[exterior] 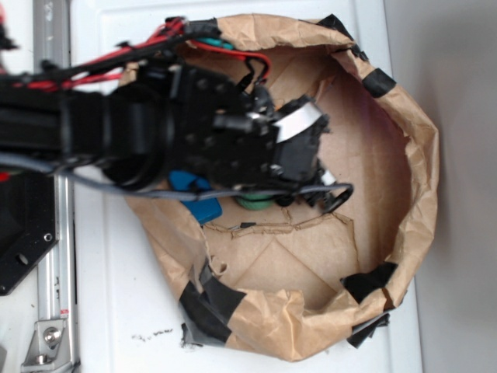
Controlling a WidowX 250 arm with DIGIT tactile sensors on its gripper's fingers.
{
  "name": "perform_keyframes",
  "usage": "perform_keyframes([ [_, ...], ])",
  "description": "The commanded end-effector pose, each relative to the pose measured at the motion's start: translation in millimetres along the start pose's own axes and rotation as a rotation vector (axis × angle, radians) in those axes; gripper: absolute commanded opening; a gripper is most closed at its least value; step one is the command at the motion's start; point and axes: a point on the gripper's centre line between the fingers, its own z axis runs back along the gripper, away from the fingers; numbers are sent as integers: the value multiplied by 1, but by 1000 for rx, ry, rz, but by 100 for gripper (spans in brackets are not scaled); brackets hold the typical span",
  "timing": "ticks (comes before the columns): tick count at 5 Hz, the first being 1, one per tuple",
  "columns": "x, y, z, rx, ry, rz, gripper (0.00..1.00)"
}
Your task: Grab the yellow duck.
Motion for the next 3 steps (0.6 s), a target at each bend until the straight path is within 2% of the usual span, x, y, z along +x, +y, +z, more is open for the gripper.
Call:
perform_keyframes([
  [1, -7, 8, 7, -20, -11, 24, 0],
  [3, 2, 9, 11, -21, -3, 51, 0],
])
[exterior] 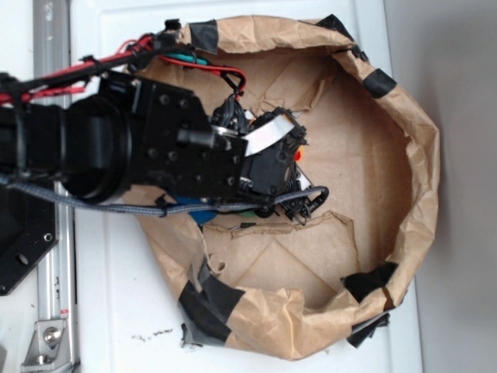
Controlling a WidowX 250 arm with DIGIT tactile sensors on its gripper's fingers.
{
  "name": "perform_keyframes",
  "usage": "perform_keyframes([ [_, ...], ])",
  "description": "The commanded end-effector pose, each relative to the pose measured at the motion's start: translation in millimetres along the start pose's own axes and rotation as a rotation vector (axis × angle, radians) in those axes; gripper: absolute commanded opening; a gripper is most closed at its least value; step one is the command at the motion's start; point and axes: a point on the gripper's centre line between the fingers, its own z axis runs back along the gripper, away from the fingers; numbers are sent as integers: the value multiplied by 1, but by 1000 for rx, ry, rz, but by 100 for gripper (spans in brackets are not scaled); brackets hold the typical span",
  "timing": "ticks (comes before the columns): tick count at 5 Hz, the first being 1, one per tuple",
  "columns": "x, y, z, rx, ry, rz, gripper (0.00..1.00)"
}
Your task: Grab the yellow duck.
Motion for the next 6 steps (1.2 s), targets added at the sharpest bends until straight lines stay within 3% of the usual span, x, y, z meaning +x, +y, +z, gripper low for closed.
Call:
perform_keyframes([
  [1, 19, 5, 6, -2, -17, 44, 0],
  [4, 59, -1, 24, -52, -80, 128, 0],
  [6, 75, -15, 97, -142, -19, 106, 0],
])
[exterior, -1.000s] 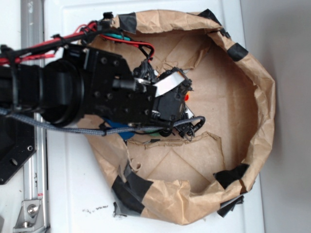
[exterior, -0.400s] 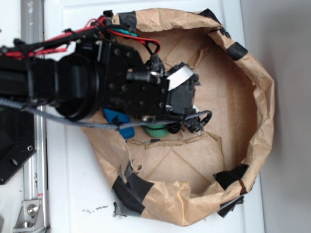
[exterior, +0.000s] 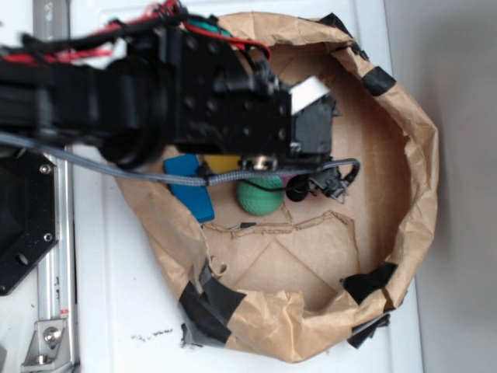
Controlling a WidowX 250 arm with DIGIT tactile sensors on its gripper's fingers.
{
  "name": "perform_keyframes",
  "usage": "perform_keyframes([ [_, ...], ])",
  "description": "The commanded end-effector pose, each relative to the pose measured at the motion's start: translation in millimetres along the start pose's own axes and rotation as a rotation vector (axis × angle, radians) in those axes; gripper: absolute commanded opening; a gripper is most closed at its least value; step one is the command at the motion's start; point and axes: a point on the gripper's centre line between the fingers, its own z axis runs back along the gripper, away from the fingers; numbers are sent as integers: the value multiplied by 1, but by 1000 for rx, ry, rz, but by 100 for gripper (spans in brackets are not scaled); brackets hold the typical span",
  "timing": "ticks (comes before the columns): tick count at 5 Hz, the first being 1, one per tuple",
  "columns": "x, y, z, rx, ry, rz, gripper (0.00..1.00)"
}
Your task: Grab the yellow duck.
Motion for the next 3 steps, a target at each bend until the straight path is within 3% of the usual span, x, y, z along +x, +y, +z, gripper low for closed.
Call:
perform_keyframes([
  [1, 30, -17, 93, -127, -13, -22, 0],
  [3, 16, -44, 103, -148, 69, -218, 0],
])
